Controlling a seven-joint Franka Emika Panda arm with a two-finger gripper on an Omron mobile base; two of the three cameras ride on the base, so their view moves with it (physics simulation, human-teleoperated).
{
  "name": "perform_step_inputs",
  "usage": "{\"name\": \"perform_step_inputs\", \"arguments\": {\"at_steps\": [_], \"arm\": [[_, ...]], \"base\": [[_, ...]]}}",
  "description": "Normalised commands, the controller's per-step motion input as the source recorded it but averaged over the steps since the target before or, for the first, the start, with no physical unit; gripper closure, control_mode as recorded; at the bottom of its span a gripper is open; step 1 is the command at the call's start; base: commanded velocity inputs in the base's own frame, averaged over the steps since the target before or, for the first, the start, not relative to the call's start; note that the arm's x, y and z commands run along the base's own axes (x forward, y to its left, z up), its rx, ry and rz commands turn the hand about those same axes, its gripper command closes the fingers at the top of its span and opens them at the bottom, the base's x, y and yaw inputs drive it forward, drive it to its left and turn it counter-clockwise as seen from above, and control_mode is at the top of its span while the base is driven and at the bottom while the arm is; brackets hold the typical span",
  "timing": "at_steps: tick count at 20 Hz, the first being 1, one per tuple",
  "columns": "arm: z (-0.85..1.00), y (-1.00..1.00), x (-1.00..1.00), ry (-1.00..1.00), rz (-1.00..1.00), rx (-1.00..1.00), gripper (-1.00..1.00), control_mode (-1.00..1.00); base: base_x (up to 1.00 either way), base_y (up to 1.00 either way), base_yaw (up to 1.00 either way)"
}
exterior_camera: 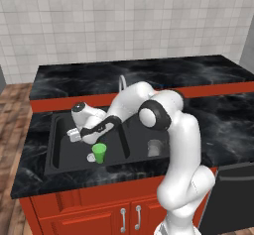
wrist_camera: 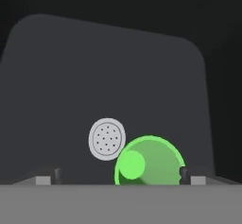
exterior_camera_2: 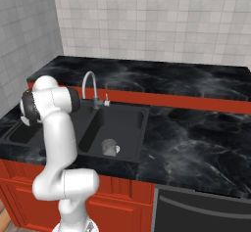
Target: Move any existing items from the left basin to the right basin for drying. Then move the cup from the counter to the left basin of the sink for washing.
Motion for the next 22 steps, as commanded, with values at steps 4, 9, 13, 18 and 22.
{"name": "perform_step_inputs", "arguments": {"at_steps": [4,9,13,18,22], "arm": [[0.43,0.00,-0.17,-0.01,0.00,0.00,-1.00,-1.00],[0.42,0.00,-0.19,0.00,0.00,0.00,-1.00,-1.00],[0.46,0.00,-0.19,0.00,0.00,0.00,-1.00,-1.00],[0.50,0.00,-0.28,0.00,0.00,0.00,-1.00,-1.00],[0.42,0.00,-0.37,0.00,0.00,0.00,-1.00,-1.00]], "base": [[0.00,0.00,0.00],[0.00,0.00,0.00],[0.00,0.00,0.00],[0.00,0.00,0.00],[0.00,0.00,0.00]]}}
